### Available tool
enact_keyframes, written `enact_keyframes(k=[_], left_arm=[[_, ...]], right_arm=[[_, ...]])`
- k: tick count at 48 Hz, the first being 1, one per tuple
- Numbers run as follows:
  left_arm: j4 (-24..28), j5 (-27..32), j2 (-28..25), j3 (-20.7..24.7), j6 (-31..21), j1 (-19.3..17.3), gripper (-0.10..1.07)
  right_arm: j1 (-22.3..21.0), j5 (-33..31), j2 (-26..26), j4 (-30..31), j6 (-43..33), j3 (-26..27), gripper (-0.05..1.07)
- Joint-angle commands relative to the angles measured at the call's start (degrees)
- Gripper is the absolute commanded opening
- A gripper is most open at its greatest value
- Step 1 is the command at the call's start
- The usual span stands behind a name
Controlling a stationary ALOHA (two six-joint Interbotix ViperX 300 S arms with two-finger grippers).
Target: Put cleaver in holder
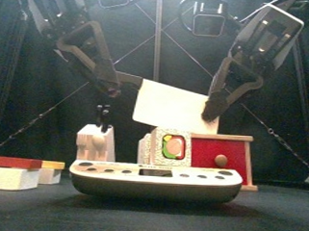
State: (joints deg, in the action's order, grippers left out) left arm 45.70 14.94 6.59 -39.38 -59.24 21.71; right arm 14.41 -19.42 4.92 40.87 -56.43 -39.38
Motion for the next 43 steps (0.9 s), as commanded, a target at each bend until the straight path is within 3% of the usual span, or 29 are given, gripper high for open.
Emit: enact_keyframes(k=[1,17,35,43], left_arm=[[0.2,-0.3,1.4,1.6,0.2,1.1,0.42],[-0.9,0.6,8.1,1.4,0.1,1.1,0.42],[-5.4,6.9,16.3,-0.5,0.1,1.1,0.42],[-6.7,11.4,20.8,-1.4,0.0,1.1,0.42]], right_arm=[[-1.3,-0.6,1.8,0.4,-0.2,0.7,0.19],[-1.3,0.1,3.0,3.3,-0.8,1.0,0.23],[-2.0,1.1,3.1,3.3,-0.8,0.4,0.68],[-2.1,1.1,3.7,3.6,-0.8,-0.1,0.73]])
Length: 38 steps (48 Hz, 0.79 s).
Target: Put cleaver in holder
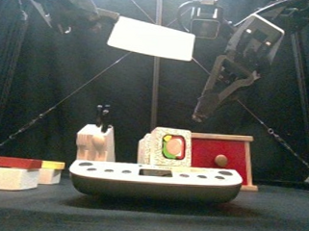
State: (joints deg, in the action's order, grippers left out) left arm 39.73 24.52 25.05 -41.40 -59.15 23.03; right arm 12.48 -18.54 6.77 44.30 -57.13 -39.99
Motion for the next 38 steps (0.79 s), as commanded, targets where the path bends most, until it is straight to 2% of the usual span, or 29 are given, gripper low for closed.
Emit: enact_keyframes(k=[1,16,24,31,38], left_arm=[[-1.1,2.6,2.9,0.7,-0.1,-0.2,0.42],[-7.1,20.6,10.3,4.1,-0.1,-0.4,0.41],[-10.3,34.2,11.3,8.3,-0.2,-1.3,0.41],[-12.8,43.0,11.4,11.7,-0.4,-3.4,0.41],[-15.7,48.0,11.5,15.0,-1.8,-7.8,0.41]], right_arm=[[-0.2,0.2,2.0,0.2,-0.1,0.4,0.72],[-4.3,0.4,5.6,0.2,-0.1,-0.4,0.72],[-7.7,0.5,7.9,0.2,-0.1,-1.2,0.72],[-10.1,0.5,10.9,0.2,-0.1,-2.7,0.72],[-11.7,1.2,15.1,-0.1,-0.3,-5.7,0.72]])
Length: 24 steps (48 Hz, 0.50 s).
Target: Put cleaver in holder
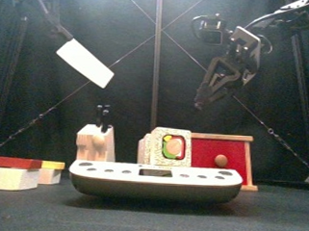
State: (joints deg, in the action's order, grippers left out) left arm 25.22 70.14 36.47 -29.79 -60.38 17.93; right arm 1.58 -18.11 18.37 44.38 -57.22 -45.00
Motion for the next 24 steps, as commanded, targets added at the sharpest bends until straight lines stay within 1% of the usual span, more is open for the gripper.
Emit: enact_keyframes(k=[1,6,12,13,19,22,24], left_arm=[[-1.6,2.8,0.0,3.8,-1.0,-3.4,0.41],[-3.1,4.2,0.1,5.2,-2.3,-6.8,0.41],[-4.7,5.9,-0.1,7.3,-2.6,-11.5,0.41],[-5.4,6.6,-0.3,7.9,-2.6,-12.7,0.41],[-8.2,11.4,-1.4,10.2,-2.5,-16.9,0.41],[-9.8,14.7,-2.6,11.2,-2.5,-18.6,0.41],[-10.5,15.7,-3.5,11.9,-2.3,-19.4,0.41]], right_arm=[[-0.9,1.1,4.0,-0.3,-0.2,-1.2,0.72],[-1.1,3.4,6.6,-1.1,-0.2,-3.9,0.72],[-1.8,7.4,9.5,-1.9,-0.1,-6.3,0.72],[-2.0,8.0,9.8,-2.0,-0.1,-6.6,0.72],[-4.1,10.7,10.8,-2.3,-0.1,-6.9,0.72],[-6.2,13.4,10.4,-2.4,-0.1,-6.3,0.72],[-7.4,15.1,9.6,-2.3,-0.1,-5.9,0.72]])
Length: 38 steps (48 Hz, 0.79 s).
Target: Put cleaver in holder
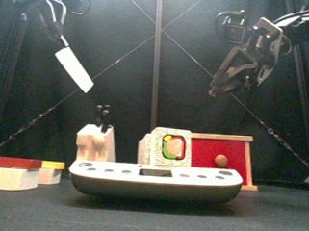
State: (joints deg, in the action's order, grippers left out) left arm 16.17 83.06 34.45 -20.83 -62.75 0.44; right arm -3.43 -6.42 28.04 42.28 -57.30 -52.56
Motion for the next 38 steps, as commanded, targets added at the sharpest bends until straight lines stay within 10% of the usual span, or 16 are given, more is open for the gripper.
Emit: enact_keyframes(k=[1,38], left_arm=[[-1.8,2.9,-1.9,3.3,0.2,-2.1,0.41],[-6.1,1.5,-13.1,5.4,4.9,-11.2,0.41]], right_arm=[[-3.1,4.4,-0.4,-0.3,0.0,1.9,0.72],[-10.8,10.2,-4.8,-3.4,0.2,1.8,0.72]])
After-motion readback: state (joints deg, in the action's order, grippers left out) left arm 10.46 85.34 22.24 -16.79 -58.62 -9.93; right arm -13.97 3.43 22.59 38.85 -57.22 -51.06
